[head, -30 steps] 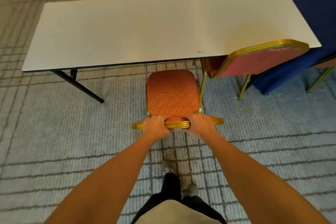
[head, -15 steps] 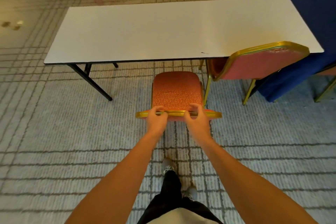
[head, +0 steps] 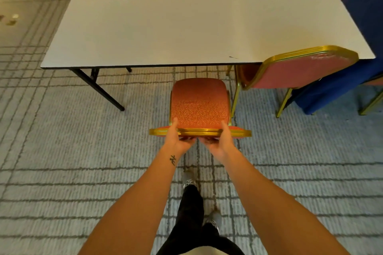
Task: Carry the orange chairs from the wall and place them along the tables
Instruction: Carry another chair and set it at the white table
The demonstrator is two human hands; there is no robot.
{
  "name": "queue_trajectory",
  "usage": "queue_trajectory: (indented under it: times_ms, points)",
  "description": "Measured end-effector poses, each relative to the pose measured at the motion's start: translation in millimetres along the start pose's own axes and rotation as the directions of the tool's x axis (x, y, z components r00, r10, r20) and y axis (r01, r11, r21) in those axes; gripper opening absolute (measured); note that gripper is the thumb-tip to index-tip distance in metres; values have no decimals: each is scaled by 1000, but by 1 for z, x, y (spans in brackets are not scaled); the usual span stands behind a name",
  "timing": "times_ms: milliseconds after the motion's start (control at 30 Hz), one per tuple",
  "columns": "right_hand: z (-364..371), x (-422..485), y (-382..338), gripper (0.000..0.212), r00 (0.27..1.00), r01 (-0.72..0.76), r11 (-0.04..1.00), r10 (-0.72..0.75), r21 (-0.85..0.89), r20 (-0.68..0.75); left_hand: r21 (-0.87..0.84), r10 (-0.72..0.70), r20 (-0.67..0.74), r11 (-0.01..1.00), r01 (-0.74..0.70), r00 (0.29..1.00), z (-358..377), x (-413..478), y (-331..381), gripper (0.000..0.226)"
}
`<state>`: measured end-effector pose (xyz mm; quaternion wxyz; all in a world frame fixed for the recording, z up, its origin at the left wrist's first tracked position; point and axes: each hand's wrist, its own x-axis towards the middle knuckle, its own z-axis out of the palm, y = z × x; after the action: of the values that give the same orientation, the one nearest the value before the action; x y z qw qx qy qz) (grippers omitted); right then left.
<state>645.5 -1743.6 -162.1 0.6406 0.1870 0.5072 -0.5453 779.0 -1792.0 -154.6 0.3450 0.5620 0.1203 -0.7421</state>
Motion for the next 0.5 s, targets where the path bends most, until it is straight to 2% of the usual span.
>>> queue_trajectory:
  times_ms: [100, 200, 500]
  points:
    - [1, 23, -2, 31, 998, 19, 1000, -19, -2, -55, 32, -13, -7, 999, 13, 1000, 8, 15, 2, 39]
    - [6, 40, -7, 11, 994, 49, 999, -50, -17, -93, 92, 51, -54, 995, -46, 997, 20, 36, 4, 20]
    - [43, 80, -50, 13, 991, 108, 993, -111, -49, -72, 84, 112, -36, 991, -109, 993, 70, 67, 34, 4]
